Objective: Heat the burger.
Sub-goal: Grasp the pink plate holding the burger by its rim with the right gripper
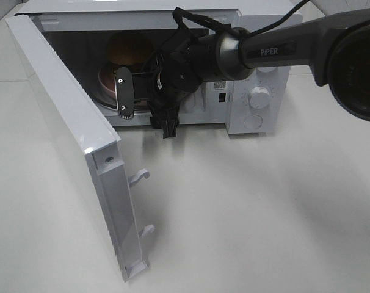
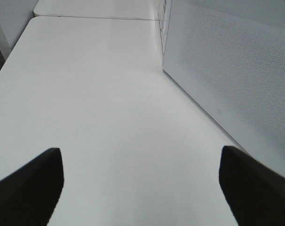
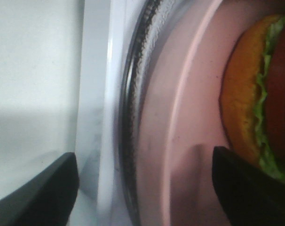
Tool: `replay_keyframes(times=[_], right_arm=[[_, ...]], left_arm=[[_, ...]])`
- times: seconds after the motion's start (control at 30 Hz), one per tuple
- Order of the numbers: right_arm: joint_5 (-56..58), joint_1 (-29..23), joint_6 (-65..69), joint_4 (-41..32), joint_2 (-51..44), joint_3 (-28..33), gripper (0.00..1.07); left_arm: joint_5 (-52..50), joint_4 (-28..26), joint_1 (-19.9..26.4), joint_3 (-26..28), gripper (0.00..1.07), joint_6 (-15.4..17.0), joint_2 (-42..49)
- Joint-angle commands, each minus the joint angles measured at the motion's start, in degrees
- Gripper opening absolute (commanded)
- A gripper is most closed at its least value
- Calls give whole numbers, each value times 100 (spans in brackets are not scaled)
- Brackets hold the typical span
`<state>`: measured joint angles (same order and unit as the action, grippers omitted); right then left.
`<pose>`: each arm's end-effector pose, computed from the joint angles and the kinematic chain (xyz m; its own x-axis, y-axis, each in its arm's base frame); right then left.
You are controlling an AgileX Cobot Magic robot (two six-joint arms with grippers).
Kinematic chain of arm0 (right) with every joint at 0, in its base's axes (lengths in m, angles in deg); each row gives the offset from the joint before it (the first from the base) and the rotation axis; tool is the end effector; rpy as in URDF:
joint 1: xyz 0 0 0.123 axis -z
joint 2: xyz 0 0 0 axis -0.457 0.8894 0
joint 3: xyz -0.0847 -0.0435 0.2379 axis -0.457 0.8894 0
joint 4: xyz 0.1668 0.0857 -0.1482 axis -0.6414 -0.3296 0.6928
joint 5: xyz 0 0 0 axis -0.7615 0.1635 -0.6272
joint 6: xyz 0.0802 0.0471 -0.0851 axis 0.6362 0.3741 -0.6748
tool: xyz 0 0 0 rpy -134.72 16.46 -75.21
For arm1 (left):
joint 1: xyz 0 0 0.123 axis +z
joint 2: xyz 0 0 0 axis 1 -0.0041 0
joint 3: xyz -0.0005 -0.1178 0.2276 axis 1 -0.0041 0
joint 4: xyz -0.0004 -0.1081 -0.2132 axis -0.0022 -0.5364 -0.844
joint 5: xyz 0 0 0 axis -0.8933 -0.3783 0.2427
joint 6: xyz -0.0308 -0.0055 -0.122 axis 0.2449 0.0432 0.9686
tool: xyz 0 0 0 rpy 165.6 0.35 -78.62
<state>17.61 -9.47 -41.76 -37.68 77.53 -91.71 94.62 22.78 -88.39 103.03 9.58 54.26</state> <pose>0.4253 0.3011 0.0833 0.3525 -0.9242 -0.1467 -0.6837 -0.1473 -0.7148 0.0407 -0.0071 0.2582 -0.4537 -0.0177 -0.8910 0.0294 0.9990 -0.0348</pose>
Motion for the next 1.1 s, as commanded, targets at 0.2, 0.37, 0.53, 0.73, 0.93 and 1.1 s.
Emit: replay_keyframes(times=[0.2,0.37,0.53,0.73,0.93,1.1], right_arm=[[-34,6,17,17,103,-86,60],[103,6,23,11,86,-86,33],[286,0,23,-132,-17,-86,7],[447,-6,0,-424,-189,-86,0],[773,-6,-229,-579,-304,-86,0],[974,-6,-338,-619,-401,-86,0]], left_arm=[[-69,0,11,0,82,34,29],[-69,0,11,0,82,34,29],[-69,0,11,0,82,34,29],[-69,0,11,0,82,34,29],[-69,0,11,0,82,34,29],[-69,0,11,0,82,34,29]])
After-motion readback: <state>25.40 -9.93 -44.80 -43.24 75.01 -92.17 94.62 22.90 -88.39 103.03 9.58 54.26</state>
